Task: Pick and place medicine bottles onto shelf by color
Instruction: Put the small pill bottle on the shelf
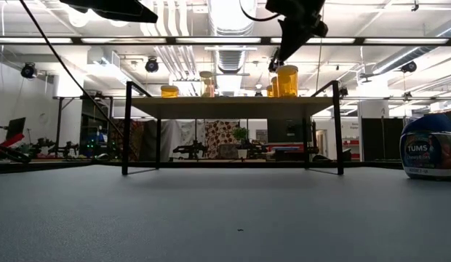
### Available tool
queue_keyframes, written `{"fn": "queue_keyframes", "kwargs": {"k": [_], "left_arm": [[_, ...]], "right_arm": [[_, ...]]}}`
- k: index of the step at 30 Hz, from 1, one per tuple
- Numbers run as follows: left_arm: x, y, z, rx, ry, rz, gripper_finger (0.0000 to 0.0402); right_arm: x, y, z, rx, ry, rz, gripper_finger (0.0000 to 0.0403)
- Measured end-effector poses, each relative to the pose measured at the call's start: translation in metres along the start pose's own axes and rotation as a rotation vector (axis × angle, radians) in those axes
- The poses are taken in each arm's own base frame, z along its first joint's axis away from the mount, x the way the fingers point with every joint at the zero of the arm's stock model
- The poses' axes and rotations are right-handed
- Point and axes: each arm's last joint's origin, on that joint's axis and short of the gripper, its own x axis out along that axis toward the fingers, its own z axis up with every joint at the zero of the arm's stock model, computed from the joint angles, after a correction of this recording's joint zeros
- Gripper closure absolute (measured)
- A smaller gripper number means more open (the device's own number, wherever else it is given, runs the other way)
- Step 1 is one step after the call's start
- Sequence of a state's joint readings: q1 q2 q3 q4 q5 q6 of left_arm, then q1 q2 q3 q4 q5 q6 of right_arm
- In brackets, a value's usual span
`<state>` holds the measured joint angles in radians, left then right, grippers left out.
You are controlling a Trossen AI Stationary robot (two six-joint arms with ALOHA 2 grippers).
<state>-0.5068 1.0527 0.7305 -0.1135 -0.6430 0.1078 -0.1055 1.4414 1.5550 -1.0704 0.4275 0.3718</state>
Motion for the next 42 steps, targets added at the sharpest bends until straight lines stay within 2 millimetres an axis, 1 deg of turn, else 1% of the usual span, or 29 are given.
{"fn": "queue_keyframes", "kwargs": {"k": [6, 15, 20, 24, 28, 30, 33, 37, 42], "left_arm": [[0.0, 0.0, 0.0, 0.0, 0.0, 0.0, 0.0098], [0.0, 0.0, 0.001, -0.004, -0.005, 0.001, 0.0098], [0.0, 0.0, 0.001, -0.004, -0.006, 0.001, 0.0097], [0.0, 0.0, 0.002, -0.008, -0.012, -0.004, 0.0097], [0.0, 0.0, 0.003, -0.016, -0.022, -0.006, 0.0097], [0.002, -0.001, 0.002, -0.012, -0.018, -0.007, 0.0098], [0.004, -0.003, 0.002, -0.005, -0.01, -0.02, 0.0098], [0.007, -0.006, 0.003, -0.01, -0.009, -0.041, 0.0097], [0.01, -0.009, 0.011, -0.09, -0.014, -0.055, 0.0097]], "right_arm": [[-0.002, -0.006, 0.006, -0.007, -0.024, -0.019, 0.0394], [0.005, -0.026, 0.015, 0.023, -0.034, -0.059, 0.0394], [0.003, -0.024, 0.02, 0.012, -0.094, -0.039, 0.0394], [-0.008, -0.009, 0.016, -0.026, -0.126, 0.006, 0.0394], [-0.025, 0.014, 0.006, -0.084, -0.155, 0.075, 0.0394], [-0.034, 0.028, -0.002, -0.128, -0.165, 0.113, 0.0394], [-0.043, 0.051, -0.019, -0.198, -0.166, 0.169, 0.0394], [-0.049, 0.082, -0.044, -0.3, -0.164, 0.236, 0.0394], [-0.053, 0.113, -0.082, -0.426, -0.18, 0.317, 0.0394]]}}
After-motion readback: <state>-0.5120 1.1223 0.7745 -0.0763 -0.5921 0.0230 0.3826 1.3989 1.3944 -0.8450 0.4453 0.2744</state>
